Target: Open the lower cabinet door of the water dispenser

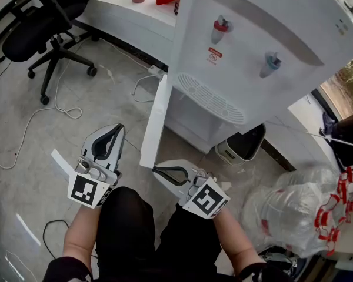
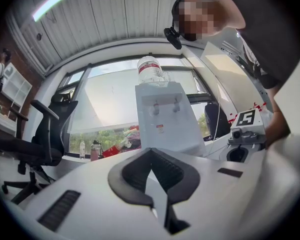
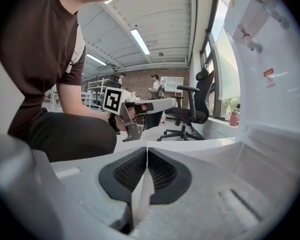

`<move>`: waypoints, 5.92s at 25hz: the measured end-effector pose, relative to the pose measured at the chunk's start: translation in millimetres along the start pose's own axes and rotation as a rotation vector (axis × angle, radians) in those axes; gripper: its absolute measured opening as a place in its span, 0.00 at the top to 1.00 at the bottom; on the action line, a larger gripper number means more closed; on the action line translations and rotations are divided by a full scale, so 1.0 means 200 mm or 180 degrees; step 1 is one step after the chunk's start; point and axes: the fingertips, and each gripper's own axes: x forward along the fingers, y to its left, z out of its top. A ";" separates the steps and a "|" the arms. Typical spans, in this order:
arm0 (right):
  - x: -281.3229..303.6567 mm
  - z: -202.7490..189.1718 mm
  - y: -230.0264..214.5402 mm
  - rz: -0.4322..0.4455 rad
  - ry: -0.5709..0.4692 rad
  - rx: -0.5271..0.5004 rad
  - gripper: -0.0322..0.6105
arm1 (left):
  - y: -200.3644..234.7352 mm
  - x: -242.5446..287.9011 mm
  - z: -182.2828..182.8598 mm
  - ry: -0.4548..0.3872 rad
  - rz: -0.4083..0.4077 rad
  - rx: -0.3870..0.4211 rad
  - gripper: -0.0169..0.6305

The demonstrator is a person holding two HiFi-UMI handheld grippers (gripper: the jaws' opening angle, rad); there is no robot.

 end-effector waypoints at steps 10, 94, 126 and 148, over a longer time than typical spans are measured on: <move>0.20 0.09 -0.01 -0.0051 -0.0140 -0.0138 0.93 | 0.11 -0.11 0.01 0.0030 0.0211 0.0039 0.96; -1.93 1.76 -0.71 -0.2956 -0.0318 0.1570 0.94 | -0.26 0.75 2.04 0.0590 -0.0599 -0.0731 0.96; -2.72 2.70 -0.75 -0.3460 -0.1065 0.1468 0.94 | -0.22 0.93 3.31 -0.0103 -0.0677 -0.0456 0.96; -3.02 2.89 -0.61 -0.3832 -0.1034 0.1100 0.94 | -0.14 0.73 3.66 -0.0514 -0.0457 -0.0226 0.96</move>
